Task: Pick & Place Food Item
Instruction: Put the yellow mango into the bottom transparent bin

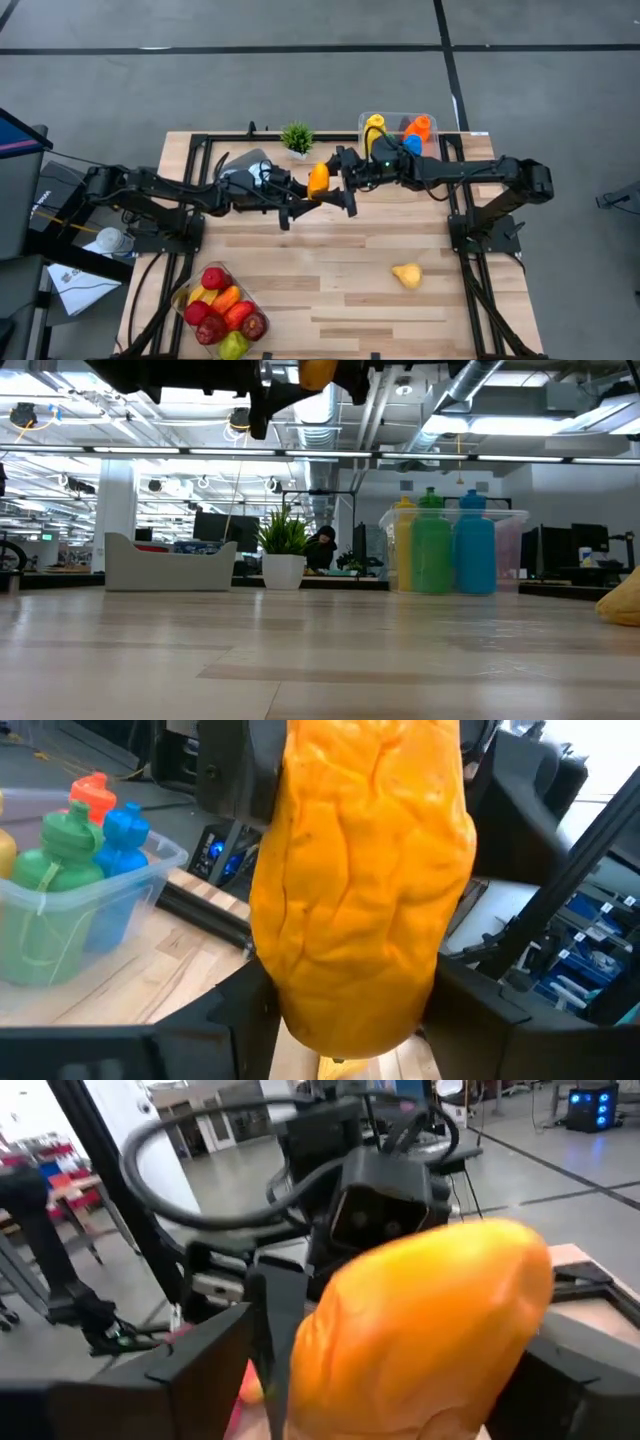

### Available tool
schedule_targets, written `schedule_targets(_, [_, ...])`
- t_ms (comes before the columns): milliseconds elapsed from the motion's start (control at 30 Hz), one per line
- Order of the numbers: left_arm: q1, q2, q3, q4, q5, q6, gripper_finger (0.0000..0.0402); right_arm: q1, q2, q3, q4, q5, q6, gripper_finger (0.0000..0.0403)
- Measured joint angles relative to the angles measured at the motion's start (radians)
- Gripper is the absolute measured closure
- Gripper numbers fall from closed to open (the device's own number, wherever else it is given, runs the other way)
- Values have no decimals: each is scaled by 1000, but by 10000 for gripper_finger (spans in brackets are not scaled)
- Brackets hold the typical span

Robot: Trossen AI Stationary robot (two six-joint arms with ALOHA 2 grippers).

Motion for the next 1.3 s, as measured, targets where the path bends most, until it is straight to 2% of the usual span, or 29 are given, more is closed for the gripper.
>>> schedule_targets(167, [2, -18, 2, -16, 73, -4, 212, -43, -45, 94, -97, -52, 20, 61])
schedule_targets(267, [-2, -44, -1, -77, 120, -8, 206, -77, -96, 168, -271, -84, -31, 57])
schedule_targets(367, [-11, -110, 1, -225, 204, -11, 204, -96, -138, 240, -460, -83, -83, 56])
schedule_targets(500, [-48, -230, 0, -561, 352, -26, 206, -103, -222, 328, -654, -82, -146, 60])
schedule_targets(667, [-163, -385, 0, -939, 397, -170, 204, -103, -310, 344, -780, -69, -159, 66])
schedule_targets(800, [-327, -451, 0, -1126, 406, -210, 203, -104, -363, 345, -852, -27, -162, 70])
schedule_targets(1000, [-504, -407, 0, -1208, 394, -77, 202, -104, -375, 344, -925, -23, -162, 71])
schedule_targets(1300, [-646, -254, 0, -1266, 392, 234, 202, -104, -321, 344, -985, -22, -159, 72])
